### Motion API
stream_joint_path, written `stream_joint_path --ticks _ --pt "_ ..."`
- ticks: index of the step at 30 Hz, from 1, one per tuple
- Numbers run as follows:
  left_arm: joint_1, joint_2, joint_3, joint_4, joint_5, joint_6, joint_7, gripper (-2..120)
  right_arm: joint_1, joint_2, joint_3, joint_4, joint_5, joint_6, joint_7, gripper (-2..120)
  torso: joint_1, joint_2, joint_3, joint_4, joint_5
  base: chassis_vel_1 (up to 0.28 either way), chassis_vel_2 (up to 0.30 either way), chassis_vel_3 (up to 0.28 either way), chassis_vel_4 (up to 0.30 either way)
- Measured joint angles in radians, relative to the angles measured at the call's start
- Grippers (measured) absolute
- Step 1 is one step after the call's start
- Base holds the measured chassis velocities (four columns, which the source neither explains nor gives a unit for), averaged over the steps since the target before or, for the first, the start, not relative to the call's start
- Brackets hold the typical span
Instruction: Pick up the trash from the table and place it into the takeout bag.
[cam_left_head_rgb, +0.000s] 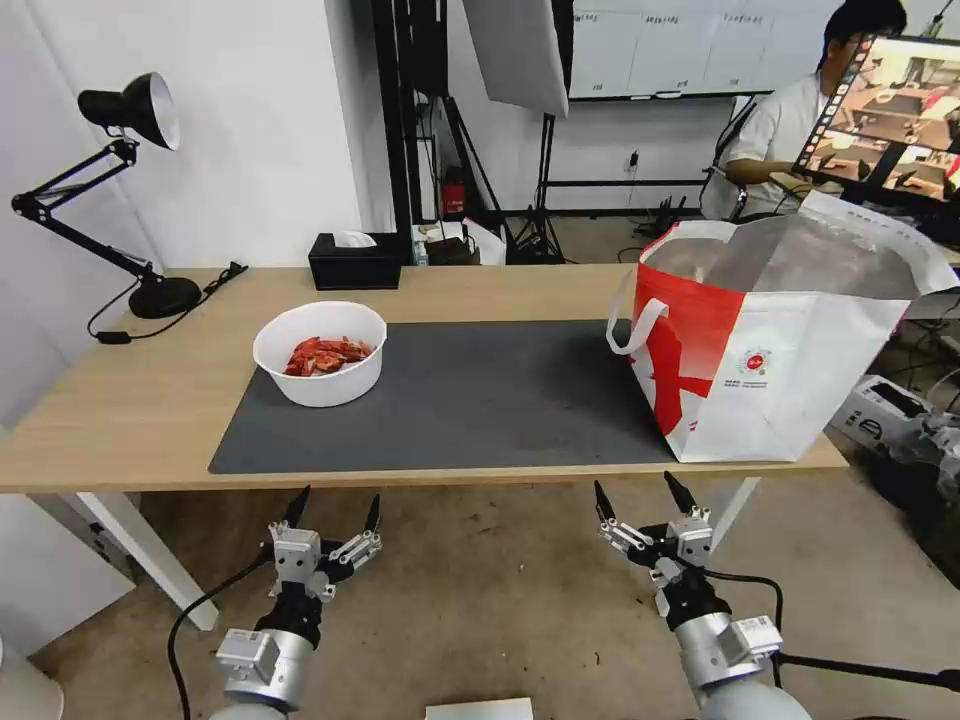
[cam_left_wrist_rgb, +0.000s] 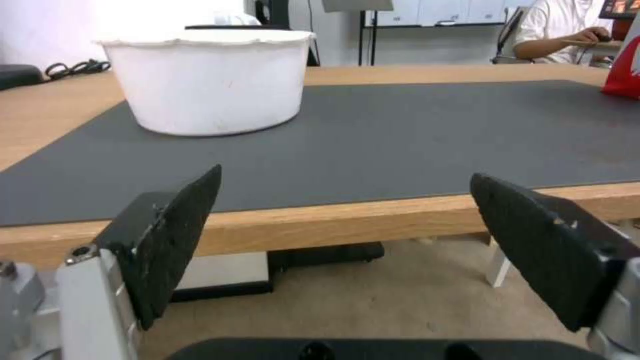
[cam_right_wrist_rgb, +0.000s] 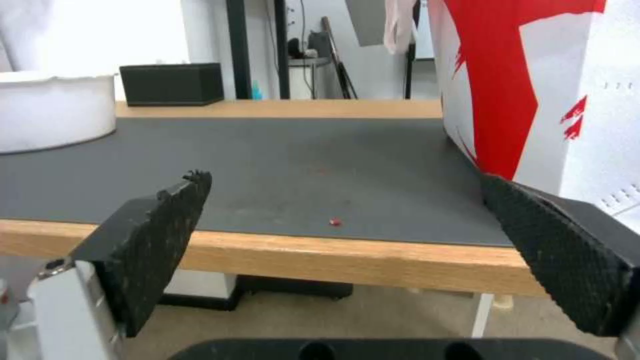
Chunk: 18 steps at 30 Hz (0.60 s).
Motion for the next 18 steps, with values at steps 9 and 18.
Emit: stream_joint_path --ticks 9,18 --pt "-0.03 0.032 -0.025 -0.014 -0.021 0.008 0.0 100 0.0 0.0 0.0 0.001 0.0 0.0 0.0 100 0.0 0.0 0.0 0.0 0.0 0.0 0.0 0.0 0.0" --pt "-0.098 0.08 -0.046 -0.035 -0.114 0.057 -0.015 100 0.0 0.0 0.0 0.001 0.0 0.0 0.0 100 0.0 0.0 0.0 0.0001 -0.0001 0.0 0.0 0.0 0.0"
